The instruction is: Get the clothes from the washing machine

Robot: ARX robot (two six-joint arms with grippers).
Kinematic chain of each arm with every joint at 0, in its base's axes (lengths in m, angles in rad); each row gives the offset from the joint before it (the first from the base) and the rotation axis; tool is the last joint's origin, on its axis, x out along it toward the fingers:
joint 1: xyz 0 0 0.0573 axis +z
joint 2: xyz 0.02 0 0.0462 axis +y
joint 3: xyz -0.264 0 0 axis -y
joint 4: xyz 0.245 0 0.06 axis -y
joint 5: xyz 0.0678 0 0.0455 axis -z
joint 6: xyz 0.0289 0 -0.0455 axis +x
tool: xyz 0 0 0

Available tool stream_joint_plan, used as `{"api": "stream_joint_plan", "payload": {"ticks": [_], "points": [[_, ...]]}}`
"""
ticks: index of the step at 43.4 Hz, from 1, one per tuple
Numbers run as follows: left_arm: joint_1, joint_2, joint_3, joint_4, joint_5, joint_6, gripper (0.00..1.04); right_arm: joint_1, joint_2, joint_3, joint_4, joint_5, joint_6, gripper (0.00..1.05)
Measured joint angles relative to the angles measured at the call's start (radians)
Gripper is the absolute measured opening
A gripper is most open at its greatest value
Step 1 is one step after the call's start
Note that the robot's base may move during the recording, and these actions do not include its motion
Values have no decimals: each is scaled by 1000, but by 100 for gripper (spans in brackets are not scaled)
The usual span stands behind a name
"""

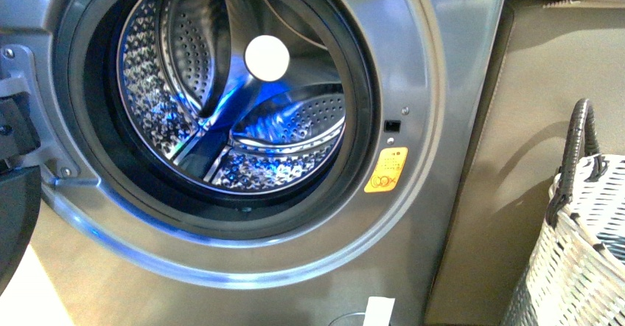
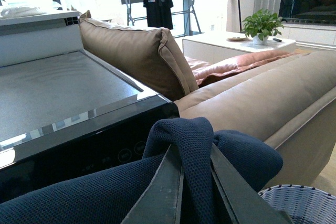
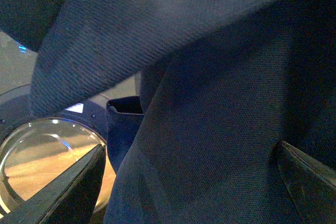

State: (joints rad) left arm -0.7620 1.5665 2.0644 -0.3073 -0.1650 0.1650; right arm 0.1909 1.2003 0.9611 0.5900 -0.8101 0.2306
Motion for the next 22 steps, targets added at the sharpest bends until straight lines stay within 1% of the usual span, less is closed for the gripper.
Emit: {"api": "stream_joint_plan", "payload": {"ticks": [4,7,10,18,22], "points": [[0,0,0,0,0,0,8,61,23,21,-2,87,-22,97],[0,0,0,0,0,0,8,79,45,35,6,140,-28,97],[0,0,0,0,-1,0,8,88,64,45,12,181,-41,97],[0,0,0,0,-1,0,8,97,121,74,42,333,-70,97],[0,0,0,0,-2,0,8,100,138,75,52,372,-71,97]]}}
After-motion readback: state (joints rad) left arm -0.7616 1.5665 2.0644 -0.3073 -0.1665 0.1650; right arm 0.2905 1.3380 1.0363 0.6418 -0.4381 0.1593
